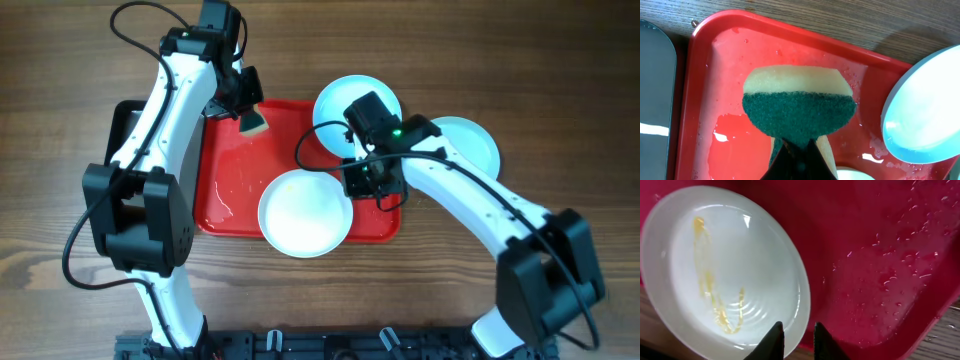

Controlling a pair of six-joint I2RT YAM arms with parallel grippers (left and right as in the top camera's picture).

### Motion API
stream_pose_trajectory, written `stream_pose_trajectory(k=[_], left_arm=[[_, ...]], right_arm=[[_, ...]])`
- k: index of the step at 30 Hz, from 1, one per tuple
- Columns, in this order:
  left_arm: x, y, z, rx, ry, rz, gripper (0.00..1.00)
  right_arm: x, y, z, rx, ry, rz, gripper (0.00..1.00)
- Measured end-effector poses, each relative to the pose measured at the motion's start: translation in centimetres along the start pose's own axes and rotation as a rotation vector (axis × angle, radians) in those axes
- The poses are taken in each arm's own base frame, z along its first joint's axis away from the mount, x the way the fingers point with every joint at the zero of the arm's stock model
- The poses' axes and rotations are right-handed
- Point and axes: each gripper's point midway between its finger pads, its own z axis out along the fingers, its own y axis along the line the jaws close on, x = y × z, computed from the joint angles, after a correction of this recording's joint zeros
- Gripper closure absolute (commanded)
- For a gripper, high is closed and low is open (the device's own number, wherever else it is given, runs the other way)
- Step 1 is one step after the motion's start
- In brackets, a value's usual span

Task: Clean dirty plates on tray and stack at the side
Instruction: 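Drag the gripped plate left toward the sponge with the right gripper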

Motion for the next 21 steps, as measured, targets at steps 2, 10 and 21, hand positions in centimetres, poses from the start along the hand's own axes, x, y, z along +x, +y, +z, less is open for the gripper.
stream_pose_trajectory(k=[2, 10, 21], left_arm=[[0.0, 0.0, 0.0, 0.000, 0.000, 0.000, 0.96], [0.0, 0.0, 0.0, 0.000, 0.000, 0.000, 0.96], [0.0, 0.0, 0.0, 0.000, 0.000, 0.000, 0.96]], right_arm=[[0.3, -0.4, 1.3, 0.014, 0.040, 0.002, 0.79], [1.1, -0.7, 3.3, 0.014, 0.107, -0.013, 0.78], [1.3, -0.4, 5.5, -0.029, 0.164, -0.024, 0.96]])
